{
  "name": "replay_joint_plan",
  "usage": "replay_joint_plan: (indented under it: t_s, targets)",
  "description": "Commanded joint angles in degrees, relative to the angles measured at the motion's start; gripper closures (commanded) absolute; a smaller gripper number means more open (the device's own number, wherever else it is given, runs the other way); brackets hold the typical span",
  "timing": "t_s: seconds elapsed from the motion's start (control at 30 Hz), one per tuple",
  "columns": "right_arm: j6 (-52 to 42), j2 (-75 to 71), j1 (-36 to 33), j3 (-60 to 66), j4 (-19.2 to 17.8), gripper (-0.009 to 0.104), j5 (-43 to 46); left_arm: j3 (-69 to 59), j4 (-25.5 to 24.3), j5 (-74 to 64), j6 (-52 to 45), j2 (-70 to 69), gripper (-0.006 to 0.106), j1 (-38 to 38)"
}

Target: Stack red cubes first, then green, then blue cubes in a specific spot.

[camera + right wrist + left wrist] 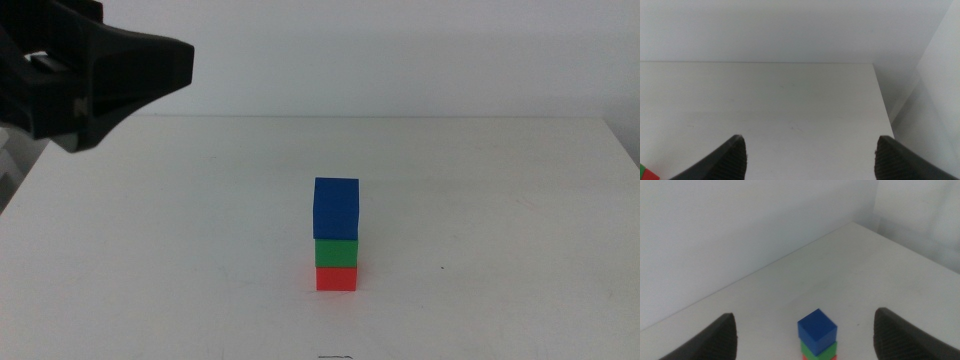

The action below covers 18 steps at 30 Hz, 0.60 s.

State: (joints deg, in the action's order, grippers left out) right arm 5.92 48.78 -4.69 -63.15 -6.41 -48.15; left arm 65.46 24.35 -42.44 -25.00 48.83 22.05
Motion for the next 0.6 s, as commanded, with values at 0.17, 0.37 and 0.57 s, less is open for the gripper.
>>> replay_joint_plan:
  t_s: [0.17, 0.37, 0.57]
  targets:
    - [-0.52, -0.39, 0.28, -1.37, -0.77, 0.029, 4.12, -9.99, -9.67, 24.10, 9.24, -4.92, 0.007, -1.46]
    - [-0.52, -0.39, 0.28, -1.37, -0.96, 0.029, 4.12, -19.52, -15.14, 30.53, 14.65, -10.23, 0.007, -10.69]
    - [-0.52, -0.39, 0.28, -1.37, -0.96, 0.029, 4.12, -22.66, -16.25, 26.42, 14.65, -15.40, 0.007, -16.69]
